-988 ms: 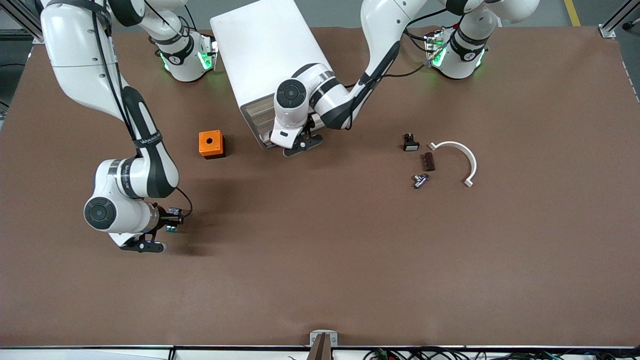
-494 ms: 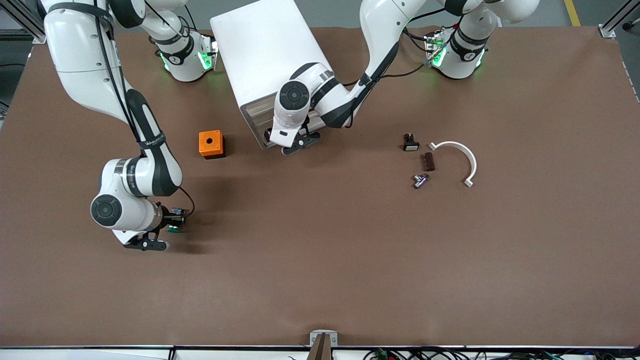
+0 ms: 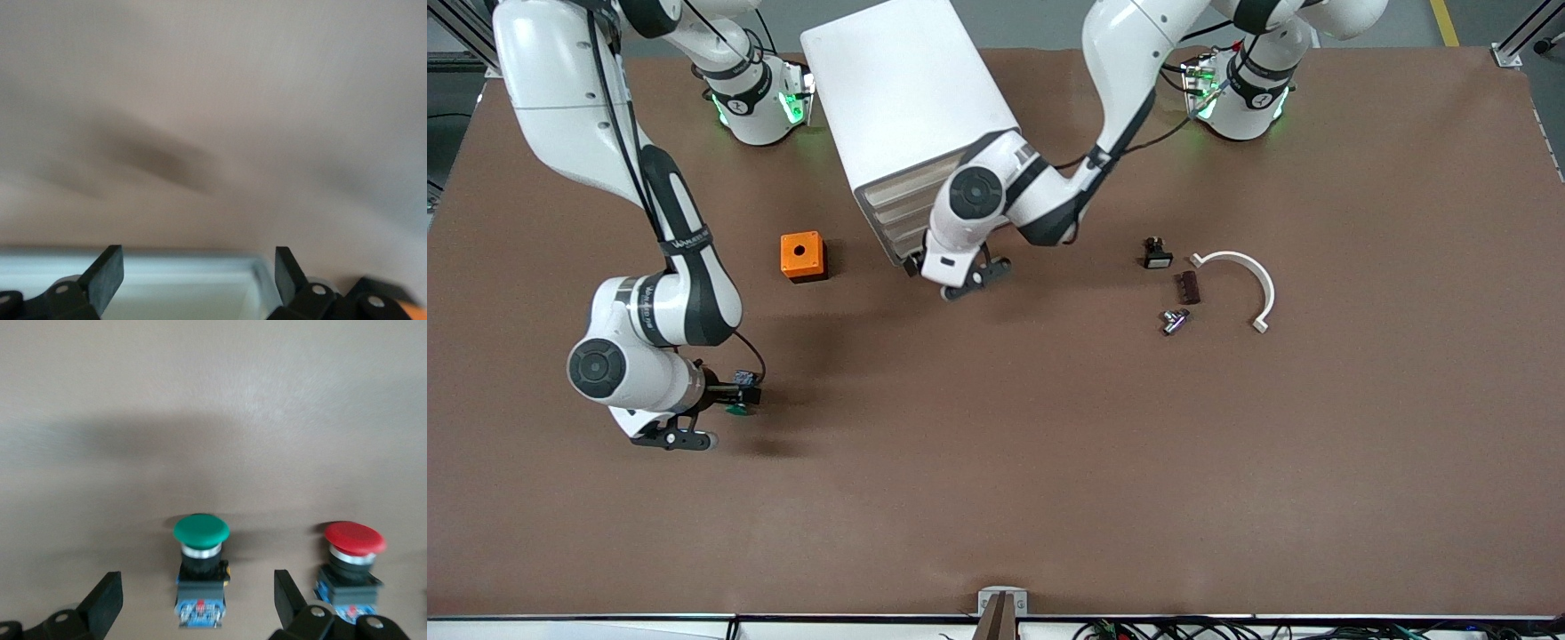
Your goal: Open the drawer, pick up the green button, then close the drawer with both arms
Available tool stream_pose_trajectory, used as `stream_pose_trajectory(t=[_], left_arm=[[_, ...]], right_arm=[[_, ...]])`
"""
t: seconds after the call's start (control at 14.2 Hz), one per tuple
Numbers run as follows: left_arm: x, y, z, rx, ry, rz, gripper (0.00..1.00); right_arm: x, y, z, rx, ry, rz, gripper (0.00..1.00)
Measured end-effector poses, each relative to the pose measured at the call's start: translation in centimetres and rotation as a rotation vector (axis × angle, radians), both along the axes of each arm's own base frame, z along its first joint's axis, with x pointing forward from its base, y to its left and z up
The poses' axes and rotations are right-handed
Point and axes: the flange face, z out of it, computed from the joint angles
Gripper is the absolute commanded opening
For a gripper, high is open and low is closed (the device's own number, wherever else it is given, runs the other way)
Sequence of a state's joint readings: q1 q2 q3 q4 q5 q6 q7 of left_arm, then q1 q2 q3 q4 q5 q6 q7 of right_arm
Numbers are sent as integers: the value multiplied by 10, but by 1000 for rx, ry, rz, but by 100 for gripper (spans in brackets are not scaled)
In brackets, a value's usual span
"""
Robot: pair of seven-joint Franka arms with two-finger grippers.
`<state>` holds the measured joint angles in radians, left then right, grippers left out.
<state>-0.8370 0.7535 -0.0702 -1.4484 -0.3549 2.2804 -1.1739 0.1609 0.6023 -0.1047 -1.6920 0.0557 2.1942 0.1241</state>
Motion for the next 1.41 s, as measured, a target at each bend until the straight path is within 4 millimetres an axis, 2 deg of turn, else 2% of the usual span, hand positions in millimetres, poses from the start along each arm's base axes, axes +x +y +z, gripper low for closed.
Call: stream_pose_trajectory(t=[0.14,0.28,0.42,0.64,0.78,0.92,1.06,1.27,1.41], left_arm=[[60,48,20,-39,-57,-20,100],[106,98,43,-55,-114,-59,100],[141,145,58,-27,-177,-144,100],[181,213,70,22,-230,-233,100],[196,251,86,76,-248,-290,100],[204,283,111,148,-261,-330,100],[209,315,139,190,-263,-383,100],[213,372,194,198,-292,-465,100],[211,413,228,203,-315,-484,100]], right_arm=[[0,0,36,7,-5,-3,100],[-4,-1,74,14,-9,-6,100],[-11,-5,111,21,-2,-11,100],[-26,-20,171,30,12,-32,100],[-39,-35,213,37,19,-52,100],[-52,-53,253,44,24,-78,100],[-62,-72,284,50,13,-80,100],[-74,-105,310,61,-8,-40,100],[-79,-115,320,64,-22,-26,100]])
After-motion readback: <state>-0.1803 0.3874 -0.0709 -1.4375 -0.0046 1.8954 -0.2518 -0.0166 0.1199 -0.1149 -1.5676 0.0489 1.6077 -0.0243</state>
